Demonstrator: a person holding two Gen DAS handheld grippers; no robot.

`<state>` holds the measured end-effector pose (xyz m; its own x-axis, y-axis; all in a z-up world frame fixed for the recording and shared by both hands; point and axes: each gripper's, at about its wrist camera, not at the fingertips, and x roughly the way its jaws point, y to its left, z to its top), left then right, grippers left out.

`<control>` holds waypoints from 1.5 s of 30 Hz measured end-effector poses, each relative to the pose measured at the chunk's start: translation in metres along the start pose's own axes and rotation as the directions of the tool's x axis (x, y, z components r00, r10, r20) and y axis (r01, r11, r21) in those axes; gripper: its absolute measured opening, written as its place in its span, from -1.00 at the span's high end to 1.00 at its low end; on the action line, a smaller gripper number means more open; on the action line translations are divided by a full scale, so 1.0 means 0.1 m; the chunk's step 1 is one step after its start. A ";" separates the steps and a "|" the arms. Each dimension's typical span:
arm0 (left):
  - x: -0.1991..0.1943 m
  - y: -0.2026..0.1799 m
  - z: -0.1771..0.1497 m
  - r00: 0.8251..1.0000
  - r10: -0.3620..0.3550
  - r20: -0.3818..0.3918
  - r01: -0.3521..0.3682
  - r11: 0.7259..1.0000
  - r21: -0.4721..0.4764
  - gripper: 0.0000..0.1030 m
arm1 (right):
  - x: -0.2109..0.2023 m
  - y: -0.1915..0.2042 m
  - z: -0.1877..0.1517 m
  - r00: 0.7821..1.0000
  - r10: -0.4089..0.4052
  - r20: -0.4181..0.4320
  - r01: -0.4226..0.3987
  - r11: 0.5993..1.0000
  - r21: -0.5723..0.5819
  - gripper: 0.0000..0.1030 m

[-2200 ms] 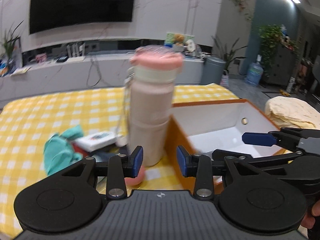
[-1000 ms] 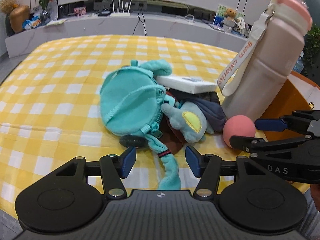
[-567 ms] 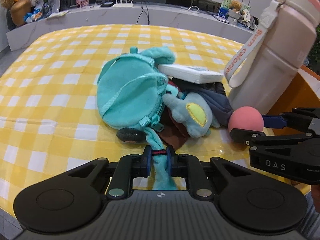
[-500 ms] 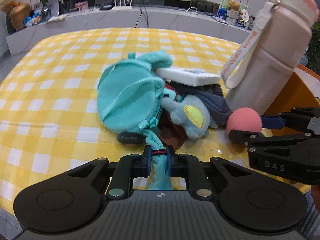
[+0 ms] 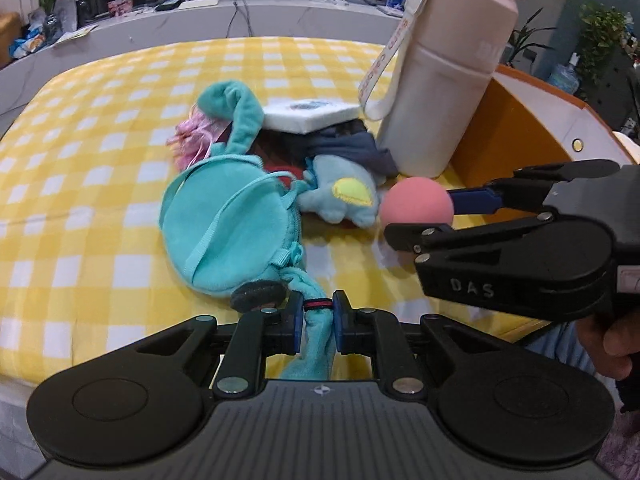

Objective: Organize soft objects
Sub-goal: 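Grasp the teal backpack strap with the left gripper while the right gripper grasps the pink ball, then lift the teal backpack with the left gripper while the right gripper lifts the pink ball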

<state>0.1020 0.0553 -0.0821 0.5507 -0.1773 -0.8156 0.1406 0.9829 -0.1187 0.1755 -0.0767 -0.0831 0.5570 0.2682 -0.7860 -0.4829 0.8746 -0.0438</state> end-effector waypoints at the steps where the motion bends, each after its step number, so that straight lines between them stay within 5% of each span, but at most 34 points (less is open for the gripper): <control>1: 0.00 0.01 0.01 1.000 0.010 0.002 -0.010 1.000 -0.007 0.66 | 0.00 0.00 0.00 1.000 0.000 -0.002 0.000 1.000 0.001 0.08; 7: -0.10 0.08 0.14 0.993 0.080 0.090 -0.078 0.997 -0.028 0.06 | -0.05 -0.01 0.03 1.000 -0.002 0.019 0.001 1.000 0.006 0.08; 9: -0.08 0.06 0.19 0.985 0.124 0.123 -0.124 0.992 -0.005 -0.35 | -0.04 -0.03 0.03 1.000 -0.008 0.022 0.008 1.000 0.014 0.08; 11: -0.03 0.01 0.23 0.976 0.154 0.151 -0.164 0.985 0.054 -0.49 | -0.03 -0.06 0.04 1.000 -0.013 0.018 0.013 1.000 0.025 0.08; 16: 0.30 -0.16 0.24 0.957 0.256 0.137 -0.279 0.941 0.191 -0.67 | 0.00 -0.14 0.03 1.000 -0.018 0.009 0.017 0.998 0.052 0.08; 23: 0.60 -0.20 0.18 0.924 0.356 0.136 -0.379 0.897 0.227 -0.85 | 0.10 -0.20 0.00 1.000 0.004 -0.013 -0.004 0.997 0.074 0.07; 28: 0.59 -0.10 0.21 0.933 0.332 0.135 -0.352 0.921 0.165 -0.77 | 0.16 -0.21 -0.02 1.000 0.018 -0.022 -0.016 0.996 0.084 0.07; 33: 0.56 -0.07 0.19 0.944 0.297 0.143 -0.318 0.935 0.157 -0.36 | 0.17 -0.21 -0.04 1.000 0.022 -0.018 -0.020 0.997 0.074 0.06; 38: 0.53 -0.14 0.15 0.938 0.306 0.163 -0.335 0.921 0.199 -0.05 | 0.15 -0.20 -0.04 1.000 0.021 -0.018 -0.020 0.997 0.068 0.06; 45: 0.27 -0.08 0.16 0.929 0.304 0.212 -0.338 0.930 0.145 0.40 | 0.12 -0.19 -0.04 0.999 0.025 -0.021 -0.024 0.997 0.074 0.06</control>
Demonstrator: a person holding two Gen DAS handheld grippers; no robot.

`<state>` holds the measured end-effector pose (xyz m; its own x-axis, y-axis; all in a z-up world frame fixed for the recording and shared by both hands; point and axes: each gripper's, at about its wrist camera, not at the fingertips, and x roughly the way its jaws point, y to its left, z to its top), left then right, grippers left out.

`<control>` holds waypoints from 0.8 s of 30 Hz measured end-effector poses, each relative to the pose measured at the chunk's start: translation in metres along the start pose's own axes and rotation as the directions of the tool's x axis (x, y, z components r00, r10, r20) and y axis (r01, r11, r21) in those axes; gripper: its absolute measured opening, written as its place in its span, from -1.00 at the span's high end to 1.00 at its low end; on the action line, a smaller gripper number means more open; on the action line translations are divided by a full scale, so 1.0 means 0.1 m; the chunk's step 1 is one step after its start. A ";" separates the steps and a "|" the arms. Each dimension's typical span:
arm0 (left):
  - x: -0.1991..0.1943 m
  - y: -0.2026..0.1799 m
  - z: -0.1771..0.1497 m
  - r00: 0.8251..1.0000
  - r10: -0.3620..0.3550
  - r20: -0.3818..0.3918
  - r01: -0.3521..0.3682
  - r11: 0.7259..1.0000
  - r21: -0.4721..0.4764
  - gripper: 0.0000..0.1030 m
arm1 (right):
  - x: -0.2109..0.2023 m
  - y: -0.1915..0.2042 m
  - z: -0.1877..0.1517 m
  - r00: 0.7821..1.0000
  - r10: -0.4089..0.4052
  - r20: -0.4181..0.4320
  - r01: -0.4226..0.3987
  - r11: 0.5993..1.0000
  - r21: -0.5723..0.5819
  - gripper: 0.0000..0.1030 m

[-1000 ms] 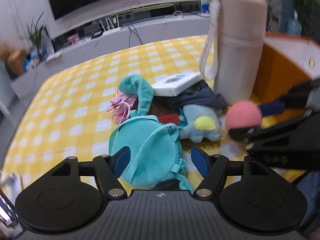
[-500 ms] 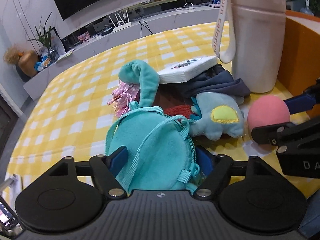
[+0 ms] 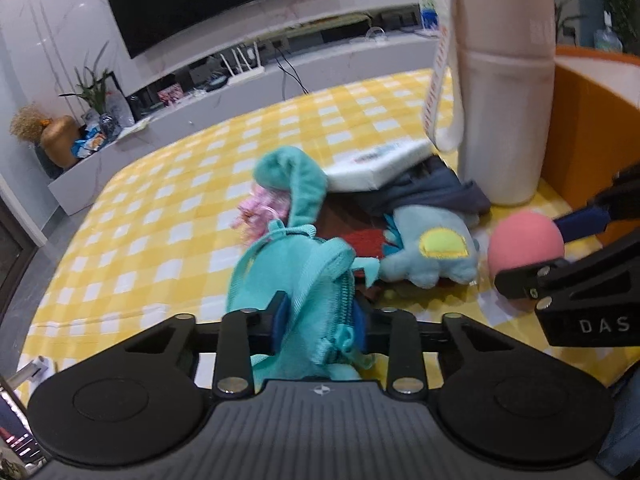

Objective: Organize soft objects
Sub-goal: 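Lift the teal backpack with the left gripper while the right gripper lifts the pink ball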

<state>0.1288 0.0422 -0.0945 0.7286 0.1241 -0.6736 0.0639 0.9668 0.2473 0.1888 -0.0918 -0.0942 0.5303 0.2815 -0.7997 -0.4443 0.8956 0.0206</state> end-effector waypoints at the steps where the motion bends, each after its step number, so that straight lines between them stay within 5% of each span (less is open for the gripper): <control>1: -0.04 0.04 0.01 1.000 0.001 0.009 -0.001 1.000 -0.014 0.44 | -0.01 0.00 0.00 1.000 0.001 0.002 -0.001 1.000 0.002 0.06; 5: -0.18 0.17 0.06 0.999 0.021 0.036 -0.019 0.998 -0.061 0.62 | -0.07 0.00 0.01 1.000 -0.006 0.020 0.005 1.000 0.006 0.06; 11: -0.45 0.38 0.18 0.993 -0.088 0.075 0.101 0.976 -0.194 0.63 | -0.19 -0.02 0.01 0.999 0.001 0.047 -0.002 1.000 0.024 0.06; 15: -0.44 0.47 0.15 0.971 -0.231 0.056 0.237 0.921 -0.310 0.63 | -0.23 -0.05 0.02 0.998 0.037 0.059 -0.040 0.998 0.048 0.06; 17: -0.34 0.49 0.08 0.966 -0.256 0.020 0.246 0.899 -0.361 0.63 | -0.21 -0.06 0.00 0.998 0.049 0.049 -0.051 0.997 0.055 0.06; 20: -0.33 0.48 0.02 0.971 -0.239 0.013 0.228 0.905 -0.359 0.61 | -0.18 -0.03 -0.02 0.998 0.054 0.036 -0.056 0.997 0.052 0.06; 24: -0.31 0.40 0.05 0.985 -0.167 -0.047 0.146 0.945 -0.294 0.30 | -0.15 -0.03 -0.02 0.998 0.063 0.023 -0.064 0.996 0.055 0.06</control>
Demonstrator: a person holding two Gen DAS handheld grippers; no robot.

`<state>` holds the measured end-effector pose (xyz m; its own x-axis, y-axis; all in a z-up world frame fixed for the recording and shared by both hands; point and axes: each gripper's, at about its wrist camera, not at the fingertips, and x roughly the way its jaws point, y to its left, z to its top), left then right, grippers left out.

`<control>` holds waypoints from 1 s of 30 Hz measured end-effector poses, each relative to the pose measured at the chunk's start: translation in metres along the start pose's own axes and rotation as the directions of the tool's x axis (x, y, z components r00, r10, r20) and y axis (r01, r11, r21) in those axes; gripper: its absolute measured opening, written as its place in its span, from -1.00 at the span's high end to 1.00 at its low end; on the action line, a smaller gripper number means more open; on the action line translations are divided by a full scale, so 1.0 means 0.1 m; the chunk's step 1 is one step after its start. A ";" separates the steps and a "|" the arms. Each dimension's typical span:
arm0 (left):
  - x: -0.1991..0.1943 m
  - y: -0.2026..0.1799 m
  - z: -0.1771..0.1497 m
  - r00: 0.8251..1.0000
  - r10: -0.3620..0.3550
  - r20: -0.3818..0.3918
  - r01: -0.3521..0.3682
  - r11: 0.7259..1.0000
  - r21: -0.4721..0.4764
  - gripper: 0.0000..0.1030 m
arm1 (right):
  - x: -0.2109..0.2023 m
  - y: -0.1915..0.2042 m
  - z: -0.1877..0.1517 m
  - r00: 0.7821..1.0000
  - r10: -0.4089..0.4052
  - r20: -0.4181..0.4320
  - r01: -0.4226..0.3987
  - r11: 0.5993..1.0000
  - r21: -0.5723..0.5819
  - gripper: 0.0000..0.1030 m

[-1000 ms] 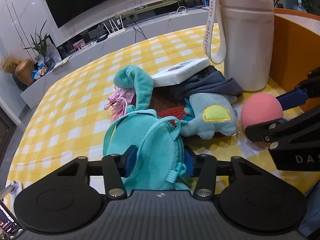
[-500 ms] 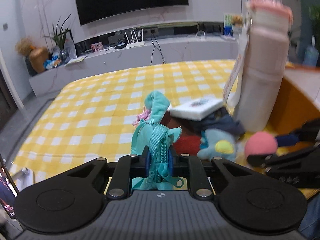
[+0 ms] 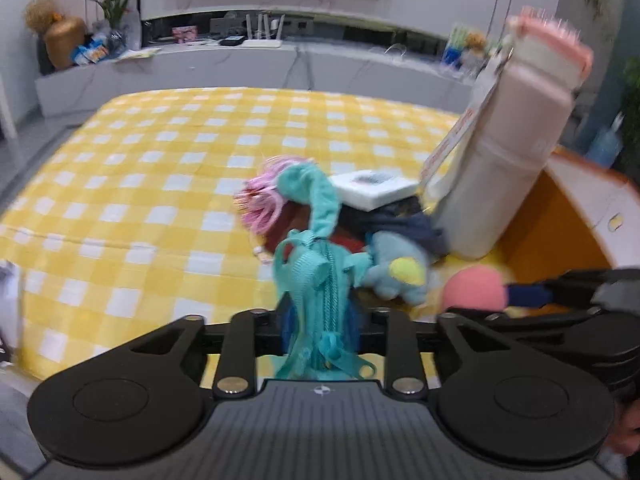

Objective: Organize soft objects
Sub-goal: 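Lift the teal backpack with the left gripper while the right gripper lifts the pink ball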

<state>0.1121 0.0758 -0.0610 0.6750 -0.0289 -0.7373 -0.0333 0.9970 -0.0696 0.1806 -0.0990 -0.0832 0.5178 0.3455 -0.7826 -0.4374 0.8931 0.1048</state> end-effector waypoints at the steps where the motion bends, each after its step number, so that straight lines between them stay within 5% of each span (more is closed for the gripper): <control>1: 0.01 -0.01 -0.01 1.000 0.028 -0.010 -0.028 0.999 0.019 0.30 | 0.01 0.00 0.00 1.000 0.005 0.000 -0.005 1.000 0.001 0.06; 4: 0.07 -0.05 -0.04 0.997 0.076 -0.021 -0.074 0.995 0.070 0.34 | 0.04 0.04 0.01 1.000 0.013 -0.006 -0.013 1.000 -0.009 0.06; 12: 0.08 -0.08 -0.07 0.998 0.057 -0.010 -0.056 0.994 0.099 0.63 | 0.15 0.07 -0.02 0.999 0.021 -0.037 -0.022 1.000 -0.011 0.09; 24: -0.39 -0.23 0.02 0.994 0.042 0.104 -0.055 0.991 0.122 0.65 | -0.32 0.07 0.00 0.998 0.035 0.057 -0.033 0.999 -0.027 0.10; 30: -0.61 -0.38 0.02 0.992 -0.025 0.124 0.007 0.990 0.141 0.65 | -0.65 0.03 -0.07 0.993 0.050 0.111 -0.049 0.999 -0.013 0.10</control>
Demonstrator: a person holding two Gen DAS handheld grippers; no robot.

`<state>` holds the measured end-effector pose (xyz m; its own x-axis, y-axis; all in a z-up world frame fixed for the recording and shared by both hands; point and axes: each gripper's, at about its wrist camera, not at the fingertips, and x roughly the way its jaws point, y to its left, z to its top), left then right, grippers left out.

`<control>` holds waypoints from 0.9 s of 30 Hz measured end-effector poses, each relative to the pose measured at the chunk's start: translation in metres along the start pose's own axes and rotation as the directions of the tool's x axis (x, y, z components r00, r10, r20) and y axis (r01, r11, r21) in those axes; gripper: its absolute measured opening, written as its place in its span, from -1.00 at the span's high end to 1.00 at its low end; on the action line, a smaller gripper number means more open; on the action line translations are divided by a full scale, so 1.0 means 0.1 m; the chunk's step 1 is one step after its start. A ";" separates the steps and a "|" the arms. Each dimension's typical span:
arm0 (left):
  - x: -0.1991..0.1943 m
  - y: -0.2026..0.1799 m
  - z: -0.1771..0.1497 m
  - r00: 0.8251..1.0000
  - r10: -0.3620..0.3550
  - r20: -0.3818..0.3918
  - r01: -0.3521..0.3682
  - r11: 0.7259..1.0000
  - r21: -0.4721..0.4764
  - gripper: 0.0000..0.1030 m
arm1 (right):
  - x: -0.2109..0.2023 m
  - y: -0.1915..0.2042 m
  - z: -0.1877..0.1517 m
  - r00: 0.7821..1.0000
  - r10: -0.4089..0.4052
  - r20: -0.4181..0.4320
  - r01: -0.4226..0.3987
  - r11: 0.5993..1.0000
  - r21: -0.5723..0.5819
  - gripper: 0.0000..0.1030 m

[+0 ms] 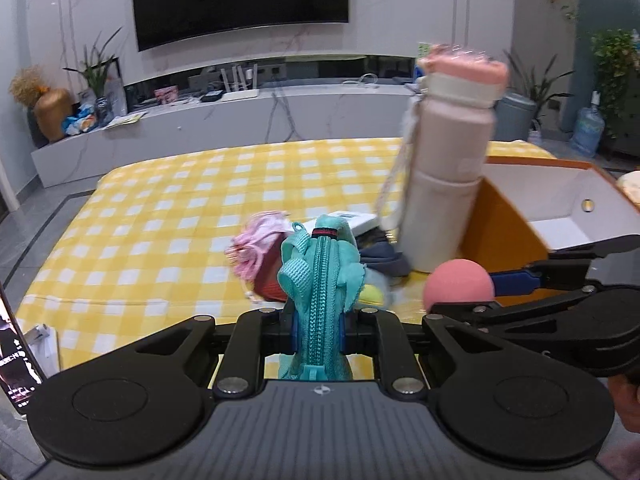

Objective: Organize soft objects
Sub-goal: 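Lift the teal backpack with the left gripper while the right gripper lifts the pink ball, then carry the teal backpack and pink ball over the open box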

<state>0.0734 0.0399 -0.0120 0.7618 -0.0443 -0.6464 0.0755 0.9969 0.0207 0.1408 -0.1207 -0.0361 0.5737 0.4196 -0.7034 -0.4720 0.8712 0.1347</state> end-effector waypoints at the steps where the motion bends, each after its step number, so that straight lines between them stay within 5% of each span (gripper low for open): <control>1: -0.02 -0.02 0.00 1.000 -0.013 0.000 0.013 1.000 -0.003 0.65 | -0.05 -0.01 -0.01 1.000 0.001 0.007 -0.001 1.000 0.002 0.10; 14: -0.24 -0.51 0.14 0.981 -0.190 0.034 0.189 0.982 0.021 0.64 | -0.76 -0.36 -0.18 0.990 -0.073 0.119 0.062 0.993 0.099 0.10; 27: -0.19 -1.25 0.71 0.911 -0.405 0.076 0.396 0.911 0.113 0.64 | -1.31 -1.18 -0.21 0.964 -0.183 0.195 0.118 0.945 0.306 0.09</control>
<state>0.0958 -0.0885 0.0519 0.7121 -0.4492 -0.5396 0.4429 0.8837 -0.1511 0.1071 -0.2840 0.0254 0.7699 0.2943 -0.5663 -0.1733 0.9504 0.2582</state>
